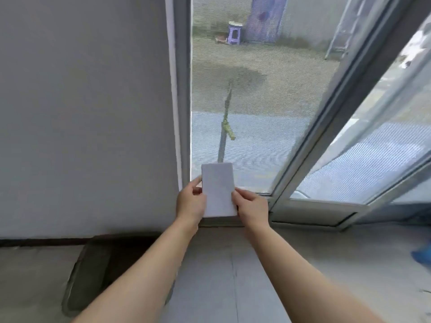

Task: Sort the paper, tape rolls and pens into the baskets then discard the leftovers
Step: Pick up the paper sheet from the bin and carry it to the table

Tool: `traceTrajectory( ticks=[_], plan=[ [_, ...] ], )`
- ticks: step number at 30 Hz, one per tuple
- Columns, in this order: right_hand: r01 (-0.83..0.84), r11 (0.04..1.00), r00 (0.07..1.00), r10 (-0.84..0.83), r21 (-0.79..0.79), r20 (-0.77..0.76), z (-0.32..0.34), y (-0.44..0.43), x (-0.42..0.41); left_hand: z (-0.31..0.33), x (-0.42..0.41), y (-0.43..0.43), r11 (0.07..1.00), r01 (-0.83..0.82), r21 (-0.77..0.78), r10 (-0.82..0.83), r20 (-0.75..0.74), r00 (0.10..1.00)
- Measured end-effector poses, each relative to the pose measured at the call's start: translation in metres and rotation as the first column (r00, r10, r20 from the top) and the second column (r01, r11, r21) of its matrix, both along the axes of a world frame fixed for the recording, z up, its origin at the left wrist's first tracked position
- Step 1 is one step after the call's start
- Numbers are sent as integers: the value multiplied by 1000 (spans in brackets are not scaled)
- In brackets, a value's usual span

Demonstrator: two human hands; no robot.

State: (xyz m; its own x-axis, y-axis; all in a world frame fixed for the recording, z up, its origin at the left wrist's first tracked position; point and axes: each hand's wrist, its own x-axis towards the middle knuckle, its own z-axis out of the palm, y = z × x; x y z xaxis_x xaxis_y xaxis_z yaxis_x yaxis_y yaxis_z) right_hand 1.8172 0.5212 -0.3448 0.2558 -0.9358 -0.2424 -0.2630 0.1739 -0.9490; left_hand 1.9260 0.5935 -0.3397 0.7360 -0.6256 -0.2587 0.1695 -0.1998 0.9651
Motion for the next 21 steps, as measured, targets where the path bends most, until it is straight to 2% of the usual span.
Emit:
traceTrajectory(
  ticks=[7, 10, 18, 21],
  plan=[
    [306, 949, 936, -315, 78, 155, 25, -26, -96, 20, -80, -56, 970, 239, -33, -239, -6, 971],
    [418, 905, 890, -426, 79, 165, 34, -34, -131, 27, -112, -79, 941, 338, -26, -338, -27, 941],
    [650, 757, 736, -649, 65, 192, 49, -36, -220, 38, -196, -118, 800, 598, -53, -599, -19, 800],
    [713, 699, 684, -710, 53, 168, 50, -34, -254, 41, -228, -127, 720, 693, -37, -691, 53, 721]
  ],
)
